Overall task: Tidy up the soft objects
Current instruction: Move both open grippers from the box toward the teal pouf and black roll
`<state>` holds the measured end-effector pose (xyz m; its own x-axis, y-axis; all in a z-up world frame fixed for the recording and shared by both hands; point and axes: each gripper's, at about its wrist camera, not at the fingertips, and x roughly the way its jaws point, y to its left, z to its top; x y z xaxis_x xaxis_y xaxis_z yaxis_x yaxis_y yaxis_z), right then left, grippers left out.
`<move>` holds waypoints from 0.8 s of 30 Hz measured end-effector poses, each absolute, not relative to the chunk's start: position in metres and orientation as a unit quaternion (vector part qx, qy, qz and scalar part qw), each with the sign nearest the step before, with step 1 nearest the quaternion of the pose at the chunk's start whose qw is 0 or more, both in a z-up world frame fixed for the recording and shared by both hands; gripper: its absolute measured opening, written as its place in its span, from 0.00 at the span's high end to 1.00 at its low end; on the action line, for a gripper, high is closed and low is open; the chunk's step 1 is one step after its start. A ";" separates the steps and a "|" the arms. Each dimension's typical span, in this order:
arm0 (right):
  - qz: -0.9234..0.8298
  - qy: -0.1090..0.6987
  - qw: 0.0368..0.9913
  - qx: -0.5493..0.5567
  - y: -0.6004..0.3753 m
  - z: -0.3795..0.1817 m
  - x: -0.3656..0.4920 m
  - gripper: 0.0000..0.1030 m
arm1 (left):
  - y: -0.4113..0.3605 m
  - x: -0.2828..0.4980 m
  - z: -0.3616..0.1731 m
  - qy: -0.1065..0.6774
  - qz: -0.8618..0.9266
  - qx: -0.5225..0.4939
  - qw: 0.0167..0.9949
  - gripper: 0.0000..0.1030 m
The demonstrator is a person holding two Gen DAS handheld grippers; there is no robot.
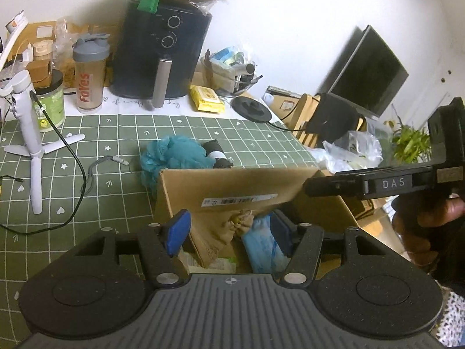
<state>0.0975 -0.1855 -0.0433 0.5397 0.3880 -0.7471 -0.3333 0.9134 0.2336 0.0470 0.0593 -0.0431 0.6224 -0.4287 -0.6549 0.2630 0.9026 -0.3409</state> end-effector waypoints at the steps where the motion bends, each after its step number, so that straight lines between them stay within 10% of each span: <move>1: 0.202 0.430 0.879 0.032 -0.185 -0.044 0.099 0.02 | 0.061 0.049 -0.044 0.387 -0.196 -0.108 0.894 0.42; 24: 0.160 0.407 0.896 0.075 -0.220 -0.042 0.107 0.02 | 0.060 0.072 -0.040 0.398 -0.207 -0.098 0.888 0.42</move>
